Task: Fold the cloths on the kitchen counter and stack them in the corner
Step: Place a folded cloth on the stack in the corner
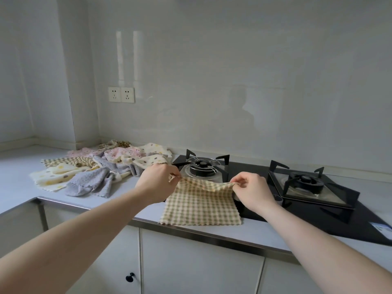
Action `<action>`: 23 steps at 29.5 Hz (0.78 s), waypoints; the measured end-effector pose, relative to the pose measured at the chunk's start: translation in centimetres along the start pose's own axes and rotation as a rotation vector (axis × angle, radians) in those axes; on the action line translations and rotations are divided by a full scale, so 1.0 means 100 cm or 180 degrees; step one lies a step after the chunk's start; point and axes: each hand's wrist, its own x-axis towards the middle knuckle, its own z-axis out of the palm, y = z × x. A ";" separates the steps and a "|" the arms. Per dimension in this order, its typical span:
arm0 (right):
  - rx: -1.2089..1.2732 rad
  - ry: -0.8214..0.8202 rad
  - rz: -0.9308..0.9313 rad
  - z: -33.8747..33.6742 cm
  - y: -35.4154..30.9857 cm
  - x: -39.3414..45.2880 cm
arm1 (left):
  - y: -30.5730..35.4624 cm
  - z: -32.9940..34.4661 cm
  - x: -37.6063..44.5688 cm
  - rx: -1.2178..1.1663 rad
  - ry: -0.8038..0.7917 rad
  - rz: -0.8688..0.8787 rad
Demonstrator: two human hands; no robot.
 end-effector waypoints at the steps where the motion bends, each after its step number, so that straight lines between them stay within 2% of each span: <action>1: -0.0070 -0.0042 -0.0060 0.000 0.002 -0.007 | 0.001 0.001 -0.007 0.0045 0.0020 0.0036; 7: -0.0260 -0.0237 -0.0300 -0.002 0.015 -0.039 | 0.002 0.011 -0.041 0.0163 -0.0001 0.0324; 12: -0.0410 -0.0449 -0.0369 0.001 0.030 -0.053 | -0.010 0.023 -0.059 0.0253 -0.0150 0.0225; 19: -0.0279 -0.0369 -0.0312 0.012 0.045 -0.062 | -0.021 0.033 -0.073 0.0190 -0.0374 0.0312; 23: -0.0194 -0.0338 -0.0348 0.014 0.047 -0.062 | -0.026 0.035 -0.076 0.0160 -0.0394 0.0616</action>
